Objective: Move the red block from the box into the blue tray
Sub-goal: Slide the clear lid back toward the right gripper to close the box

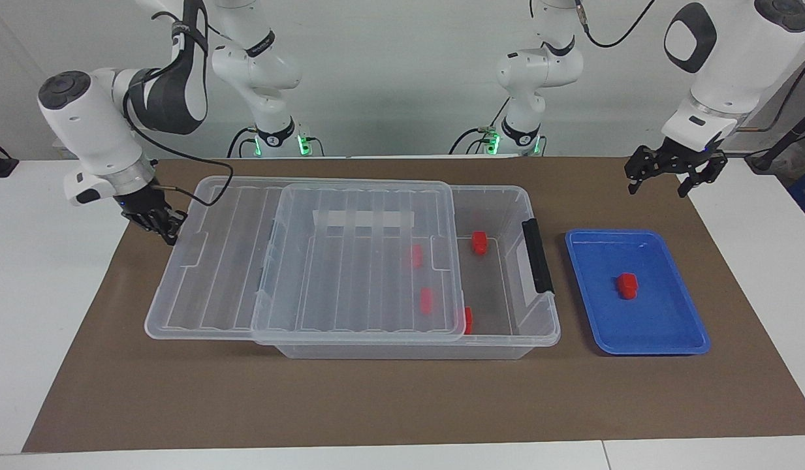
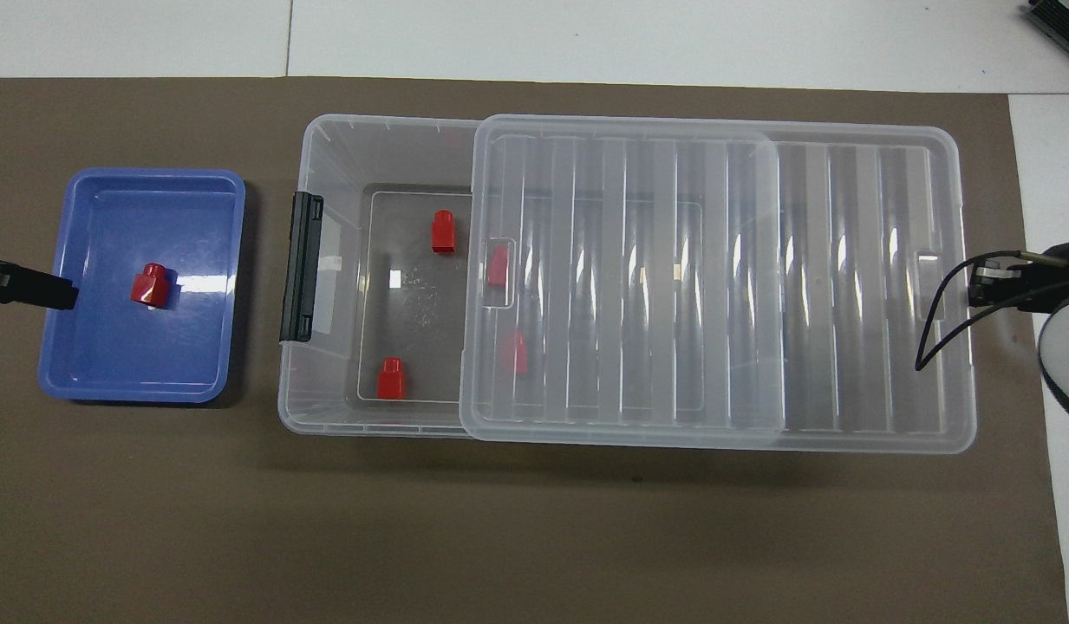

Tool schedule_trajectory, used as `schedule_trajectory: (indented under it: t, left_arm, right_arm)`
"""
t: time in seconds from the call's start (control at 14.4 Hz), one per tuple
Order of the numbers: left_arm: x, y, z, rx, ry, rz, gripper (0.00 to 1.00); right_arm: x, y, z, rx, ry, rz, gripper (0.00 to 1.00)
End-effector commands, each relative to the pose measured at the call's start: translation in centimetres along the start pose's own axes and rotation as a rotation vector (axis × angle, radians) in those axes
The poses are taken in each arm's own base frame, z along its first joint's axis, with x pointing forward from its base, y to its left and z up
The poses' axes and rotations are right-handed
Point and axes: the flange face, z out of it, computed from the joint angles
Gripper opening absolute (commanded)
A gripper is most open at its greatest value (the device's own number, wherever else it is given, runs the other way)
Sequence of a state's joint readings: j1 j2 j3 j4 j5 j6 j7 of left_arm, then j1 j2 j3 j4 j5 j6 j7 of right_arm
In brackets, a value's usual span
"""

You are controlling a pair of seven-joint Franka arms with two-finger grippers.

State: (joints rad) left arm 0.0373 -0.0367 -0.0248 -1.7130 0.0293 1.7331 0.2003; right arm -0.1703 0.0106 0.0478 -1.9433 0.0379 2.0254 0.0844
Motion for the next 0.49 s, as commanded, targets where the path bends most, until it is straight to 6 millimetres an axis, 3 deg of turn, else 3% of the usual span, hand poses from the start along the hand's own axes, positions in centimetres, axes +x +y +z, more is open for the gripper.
schedule_trajectory:
  t: [0.0,0.21,0.42]
  left_arm:
    - [-0.2,1.5,-0.1,-0.025,0.025,-0.035,1.0]
    - [-0.3,1.0,0.0,-0.025,0.023,-0.041,1.0]
    - [-0.4,1.1,0.2,-0.026,0.017,-0.041,1.0]
  right_arm:
    - [-0.7,-3.0,-0.6,0.052,0.002,-0.068,0.0]
    - [-1.8,-7.2,-0.4,0.055,-0.022,-0.153,0.0]
    - [-1.2,-7.4,-1.7,0.042,0.01,-0.157,0.0]
